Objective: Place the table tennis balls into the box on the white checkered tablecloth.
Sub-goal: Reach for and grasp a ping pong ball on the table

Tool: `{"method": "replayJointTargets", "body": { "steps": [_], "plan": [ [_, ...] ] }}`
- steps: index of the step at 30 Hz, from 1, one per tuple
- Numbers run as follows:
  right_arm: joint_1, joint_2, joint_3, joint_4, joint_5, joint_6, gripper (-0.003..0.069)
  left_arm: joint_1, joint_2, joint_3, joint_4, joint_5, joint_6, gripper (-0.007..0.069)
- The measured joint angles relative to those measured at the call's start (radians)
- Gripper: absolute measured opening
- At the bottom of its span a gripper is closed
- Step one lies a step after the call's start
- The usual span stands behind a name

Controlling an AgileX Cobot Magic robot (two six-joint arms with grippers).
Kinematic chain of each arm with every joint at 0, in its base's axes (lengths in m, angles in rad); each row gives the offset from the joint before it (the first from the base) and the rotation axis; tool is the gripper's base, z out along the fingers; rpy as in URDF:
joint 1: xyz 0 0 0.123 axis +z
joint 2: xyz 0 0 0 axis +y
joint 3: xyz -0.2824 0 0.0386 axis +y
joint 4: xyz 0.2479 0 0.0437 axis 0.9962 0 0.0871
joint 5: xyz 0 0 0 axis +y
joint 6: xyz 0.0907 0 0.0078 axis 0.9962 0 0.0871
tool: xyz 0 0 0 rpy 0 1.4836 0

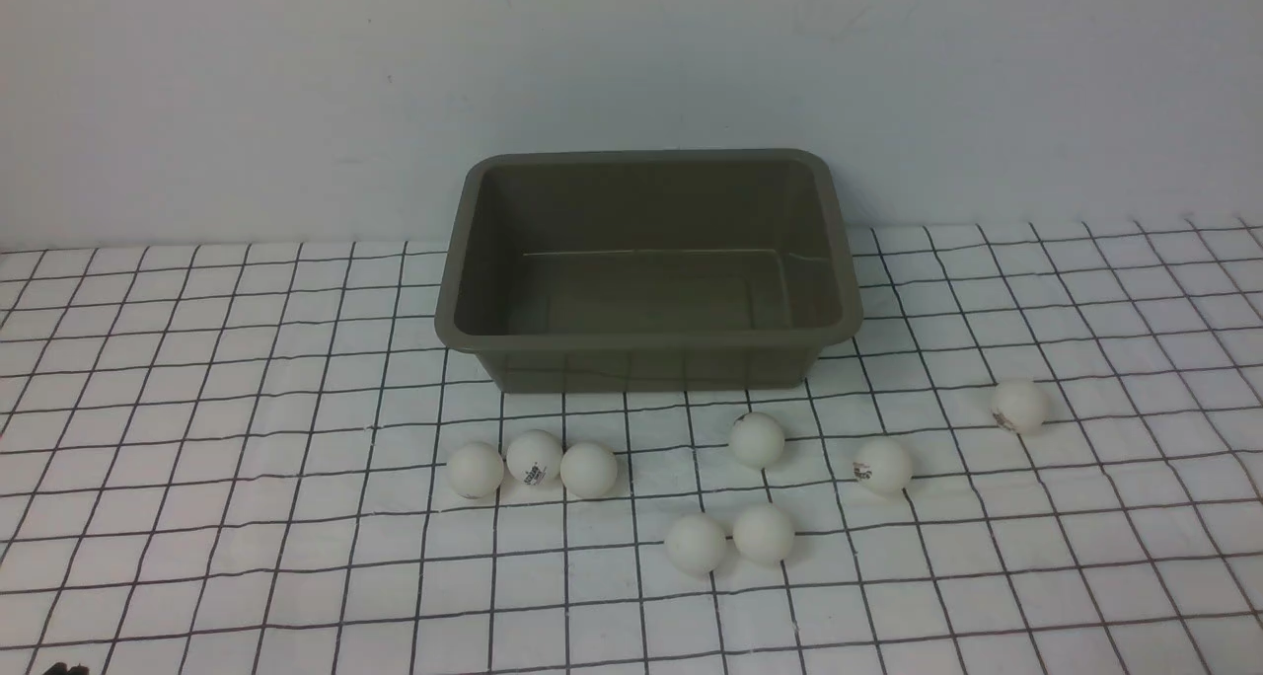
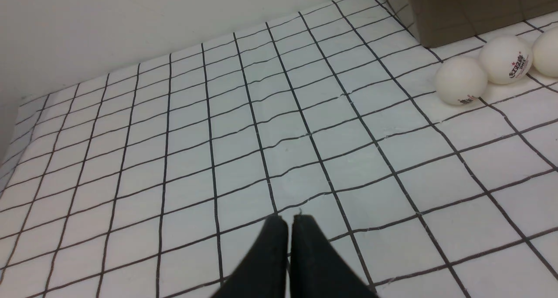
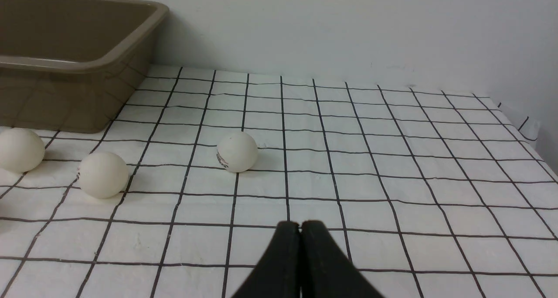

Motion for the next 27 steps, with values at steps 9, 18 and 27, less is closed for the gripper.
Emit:
{"method": "replayJointTargets", "body": {
  "steps": [9, 18, 27],
  "plan": [
    [0.000, 0.000, 0.000, 0.000, 0.000, -0.008, -0.0019, 0.000, 0.000, 0.000, 0.000, 0.000, 0.000, -0.0004],
    [0.000, 0.000, 0.000, 0.000, 0.000, -0.009, -0.0019, 0.000, 0.000, 0.000, 0.000, 0.000, 0.000, -0.0004],
    [0.000, 0.000, 0.000, 0.013, 0.000, 0.008, -0.0019, 0.000, 0.000, 0.000, 0.000, 0.000, 0.000, -0.0004]
  ]
}}
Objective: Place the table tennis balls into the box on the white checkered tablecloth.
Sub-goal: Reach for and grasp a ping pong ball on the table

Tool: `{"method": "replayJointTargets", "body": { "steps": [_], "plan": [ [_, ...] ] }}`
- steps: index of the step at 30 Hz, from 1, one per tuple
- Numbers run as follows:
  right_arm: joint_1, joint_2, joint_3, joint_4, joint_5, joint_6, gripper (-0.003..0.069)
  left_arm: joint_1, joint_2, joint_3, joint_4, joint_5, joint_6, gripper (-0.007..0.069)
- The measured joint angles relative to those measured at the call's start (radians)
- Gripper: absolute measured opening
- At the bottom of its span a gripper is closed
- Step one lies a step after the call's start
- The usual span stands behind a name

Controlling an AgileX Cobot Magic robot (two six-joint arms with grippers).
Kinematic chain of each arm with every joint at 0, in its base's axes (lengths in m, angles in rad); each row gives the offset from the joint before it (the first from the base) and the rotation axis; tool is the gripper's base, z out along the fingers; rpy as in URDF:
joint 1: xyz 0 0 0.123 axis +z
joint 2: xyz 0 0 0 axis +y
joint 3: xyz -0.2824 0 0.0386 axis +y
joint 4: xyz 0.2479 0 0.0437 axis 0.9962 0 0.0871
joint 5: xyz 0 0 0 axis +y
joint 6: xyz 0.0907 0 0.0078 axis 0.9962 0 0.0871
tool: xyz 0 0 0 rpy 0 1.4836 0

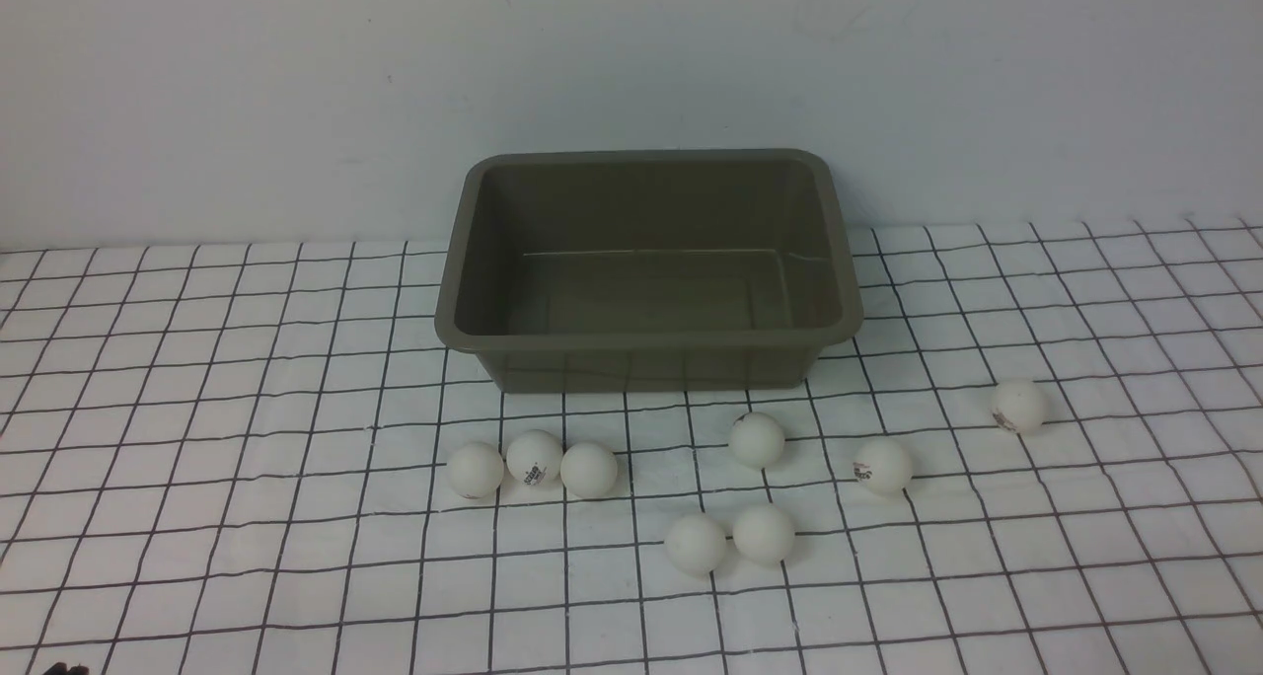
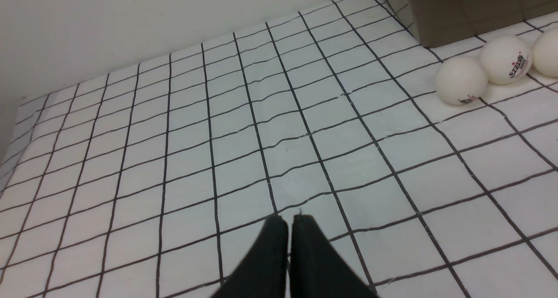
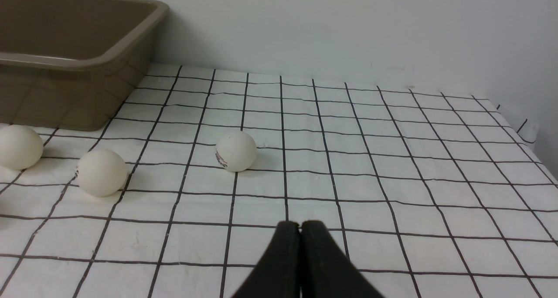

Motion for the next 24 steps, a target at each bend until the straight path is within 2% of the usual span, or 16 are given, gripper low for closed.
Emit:
{"method": "replayJointTargets", "body": {
  "steps": [2, 6, 12, 17, 20, 24],
  "plan": [
    [0.000, 0.000, 0.000, 0.053, -0.004, 0.039, -0.0019, 0.000, 0.000, 0.000, 0.000, 0.000, 0.000, -0.0004],
    [0.000, 0.000, 0.004, 0.293, -0.070, 0.153, -0.0019, 0.000, 0.000, 0.000, 0.000, 0.000, 0.000, -0.0004],
    [0.000, 0.000, 0.004, 0.567, -0.116, 0.216, -0.0019, 0.000, 0.000, 0.000, 0.000, 0.000, 0.000, -0.0004],
    [0.000, 0.000, 0.004, 0.749, -0.119, 0.224, -0.0019, 0.000, 0.000, 0.000, -0.011, 0.000, 0.000, -0.0004],
    [0.000, 0.000, 0.004, 0.836, -0.125, 0.224, -0.0019, 0.000, 0.000, 0.000, -0.088, 0.000, -0.029, -0.0004],
    [0.000, 0.000, 0.004, 0.875, -0.131, 0.224, -0.0019, 0.000, 0.000, 0.000, -0.332, 0.012, -0.106, -0.0004]
  ]
}}
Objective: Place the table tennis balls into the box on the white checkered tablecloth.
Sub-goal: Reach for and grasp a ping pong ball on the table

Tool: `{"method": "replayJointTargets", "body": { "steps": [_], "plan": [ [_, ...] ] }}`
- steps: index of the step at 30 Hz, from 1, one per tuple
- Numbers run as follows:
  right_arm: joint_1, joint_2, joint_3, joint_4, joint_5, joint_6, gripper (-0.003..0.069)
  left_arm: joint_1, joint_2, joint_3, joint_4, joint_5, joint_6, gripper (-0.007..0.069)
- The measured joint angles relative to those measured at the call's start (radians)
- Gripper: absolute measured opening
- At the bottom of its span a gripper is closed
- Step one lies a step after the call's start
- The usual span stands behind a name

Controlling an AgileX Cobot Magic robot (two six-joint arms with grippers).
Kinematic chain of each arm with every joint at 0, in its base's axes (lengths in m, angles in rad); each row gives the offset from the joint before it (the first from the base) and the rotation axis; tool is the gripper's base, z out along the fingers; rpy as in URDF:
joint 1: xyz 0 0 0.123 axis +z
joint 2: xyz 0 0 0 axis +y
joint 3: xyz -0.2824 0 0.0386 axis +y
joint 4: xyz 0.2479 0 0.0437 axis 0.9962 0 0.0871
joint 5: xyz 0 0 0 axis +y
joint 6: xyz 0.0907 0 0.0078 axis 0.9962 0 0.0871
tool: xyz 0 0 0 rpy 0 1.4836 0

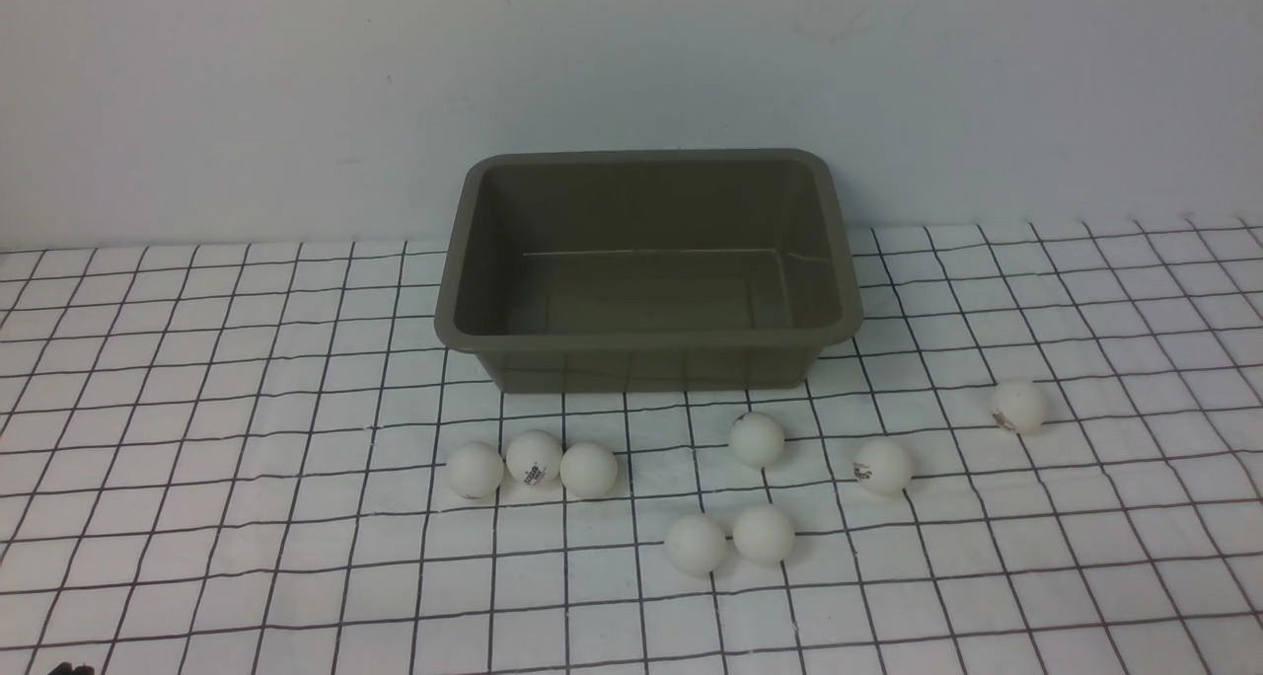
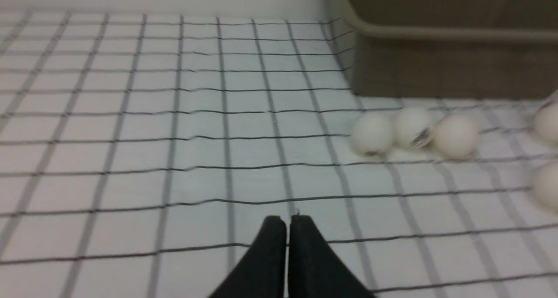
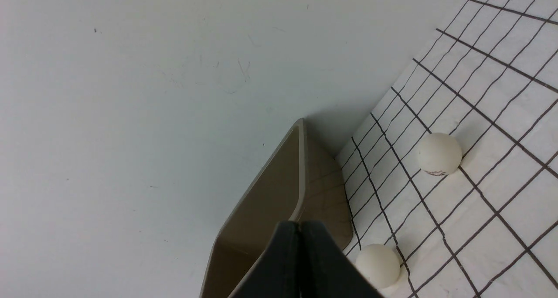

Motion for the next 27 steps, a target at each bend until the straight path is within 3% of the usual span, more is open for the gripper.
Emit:
{"method": "replayJointTargets", "body": {
  "steps": [10, 19, 21, 24, 27],
  "plan": [
    [0.000, 0.000, 0.000, 0.004, -0.003, 0.000, -0.0019, 0.000, 0.000, 0.000, -0.744, -0.037, -0.060, -0.0004],
    [0.000, 0.000, 0.000, 0.071, -0.019, -0.012, -0.0019, 0.000, 0.000, 0.000, -0.957, -0.145, -0.064, -0.0004],
    [0.000, 0.000, -0.003, 0.084, 0.002, -0.085, -0.0019, 0.000, 0.000, 0.000, -0.998, -0.182, -0.064, -0.0004],
    [0.000, 0.000, -0.093, 0.083, 0.082, -0.306, -0.0019, 0.000, 0.000, 0.000, -1.061, -0.201, -0.015, -0.0004],
    [0.000, 0.015, -0.243, 0.082, 0.184, -0.523, -0.0019, 0.000, 0.000, -0.045, -1.064, -0.151, 0.260, -0.0004]
  ]
}}
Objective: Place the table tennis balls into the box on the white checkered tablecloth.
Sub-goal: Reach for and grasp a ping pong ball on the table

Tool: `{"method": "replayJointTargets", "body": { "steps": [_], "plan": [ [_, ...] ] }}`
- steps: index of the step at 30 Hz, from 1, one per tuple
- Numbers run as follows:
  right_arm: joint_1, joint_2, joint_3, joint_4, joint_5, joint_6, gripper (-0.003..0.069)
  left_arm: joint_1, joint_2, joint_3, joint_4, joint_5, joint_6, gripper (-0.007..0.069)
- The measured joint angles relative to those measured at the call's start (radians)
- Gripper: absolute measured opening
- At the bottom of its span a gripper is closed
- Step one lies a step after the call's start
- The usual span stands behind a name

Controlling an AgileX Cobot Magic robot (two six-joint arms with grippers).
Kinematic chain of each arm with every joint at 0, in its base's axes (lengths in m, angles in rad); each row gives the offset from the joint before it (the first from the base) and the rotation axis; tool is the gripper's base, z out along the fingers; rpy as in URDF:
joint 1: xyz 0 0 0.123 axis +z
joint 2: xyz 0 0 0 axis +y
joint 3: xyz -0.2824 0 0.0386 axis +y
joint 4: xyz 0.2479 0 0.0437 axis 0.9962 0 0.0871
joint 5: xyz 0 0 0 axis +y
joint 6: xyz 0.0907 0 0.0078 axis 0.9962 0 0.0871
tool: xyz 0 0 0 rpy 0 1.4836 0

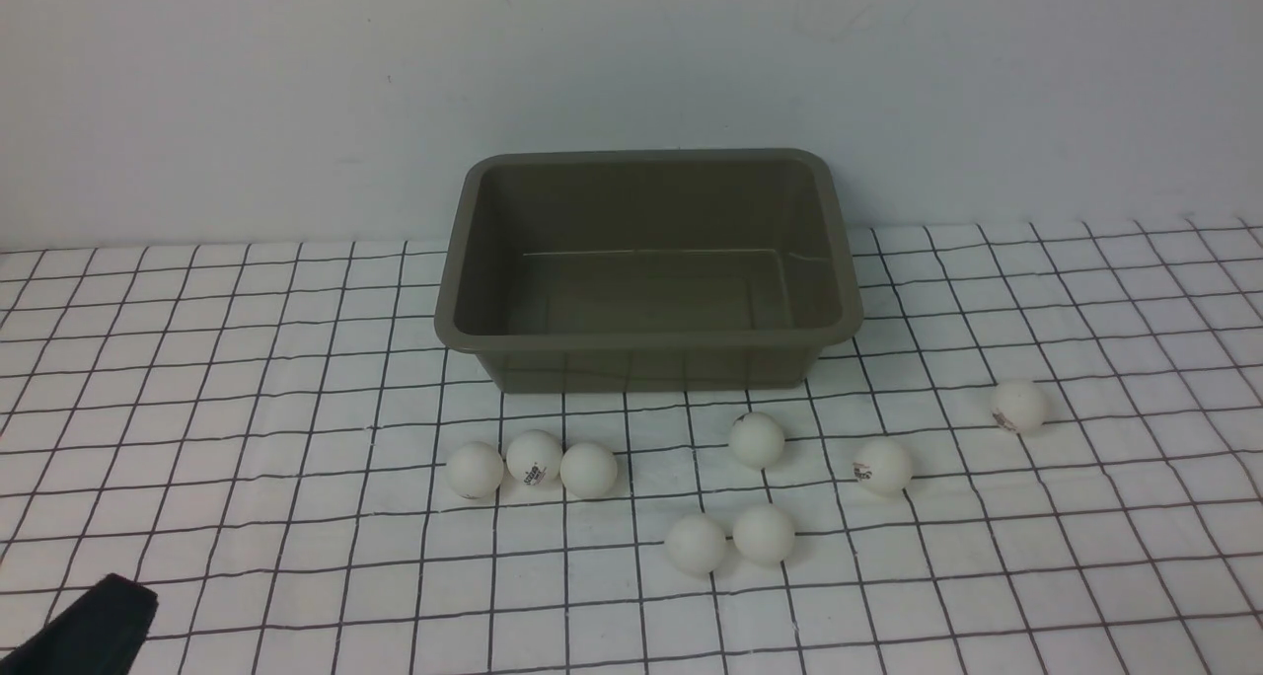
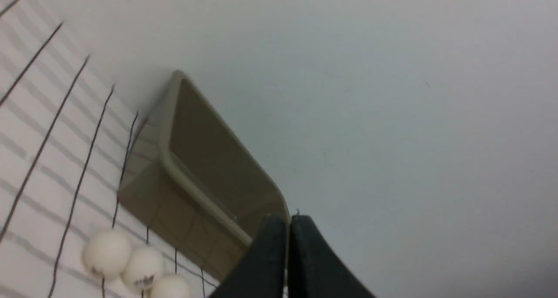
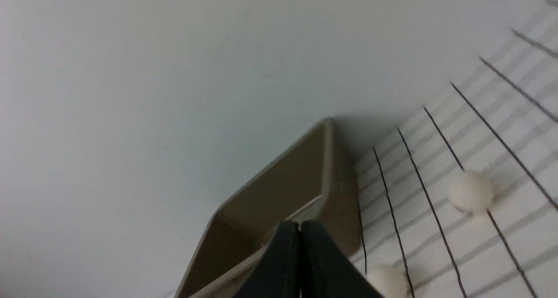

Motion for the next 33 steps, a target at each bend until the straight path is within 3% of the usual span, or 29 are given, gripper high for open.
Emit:
{"method": "replayJointTargets", "body": {
  "steps": [4, 7, 10, 13, 15, 19, 22, 28, 33],
  "plan": [
    [0.000, 0.171, -0.161, -0.018, 0.173, -0.189, -0.0019, 0.000, 0.081, -0.150, 0.000, 0.100, 0.372, -0.0004],
    [0.000, 0.351, -0.274, -0.065, 0.275, -0.243, -0.0019, 0.000, 0.251, -0.262, 0.027, 0.155, 0.541, -0.0004],
    [0.000, 0.576, -0.401, -0.208, 0.355, -0.254, -0.0019, 0.000, 0.447, -0.357, 0.125, 0.221, 0.596, -0.0004],
    [0.000, 0.785, -0.528, -0.407, 0.406, -0.180, -0.0017, 0.000, 0.642, -0.466, 0.304, 0.291, 0.572, -0.0004],
    [0.000, 0.911, -0.596, -0.530, 0.419, -0.090, -0.0015, 0.000, 0.774, -0.546, 0.492, 0.326, 0.499, -0.0004],
    [0.001, 1.120, -0.689, -0.672, 0.444, 0.056, -0.0016, 0.000, 0.971, -0.635, 0.788, 0.361, 0.277, -0.0004],
    [0.001, 1.252, -0.749, -0.697, 0.454, 0.085, -0.0013, 0.000, 1.104, -0.687, 0.970, 0.408, 0.125, -0.0004],
    [0.001, 1.469, -0.883, -0.685, 0.461, 0.049, 0.0020, 0.000, 1.198, -0.715, 1.066, 0.423, 0.079, -0.0002],
    [0.001, 1.614, -1.014, -0.617, 0.485, 0.002, 0.0156, 0.000, 1.198, -0.716, 1.066, 0.423, 0.079, -0.0001]
  ]
}}
